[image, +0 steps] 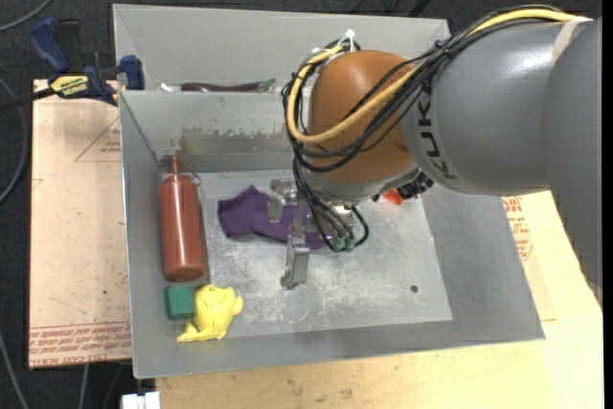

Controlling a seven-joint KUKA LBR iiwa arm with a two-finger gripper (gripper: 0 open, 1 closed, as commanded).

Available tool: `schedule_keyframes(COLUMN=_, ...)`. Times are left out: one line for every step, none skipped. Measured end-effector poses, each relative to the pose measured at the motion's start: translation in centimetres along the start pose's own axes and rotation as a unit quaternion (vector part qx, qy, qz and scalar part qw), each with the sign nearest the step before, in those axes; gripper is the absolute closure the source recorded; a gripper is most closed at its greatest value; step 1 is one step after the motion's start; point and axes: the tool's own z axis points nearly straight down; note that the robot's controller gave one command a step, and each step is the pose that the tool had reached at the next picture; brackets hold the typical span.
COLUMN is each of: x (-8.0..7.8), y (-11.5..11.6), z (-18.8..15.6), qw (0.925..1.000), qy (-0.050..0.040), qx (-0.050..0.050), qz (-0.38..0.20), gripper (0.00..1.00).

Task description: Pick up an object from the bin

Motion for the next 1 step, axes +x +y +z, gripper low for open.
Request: schedule_keyframes(x=-0.15, y=-0.06, z=-0.46, qw=1.0000, qy=-0.0036, qx=-0.001, qz=0.001, gripper=0.00)
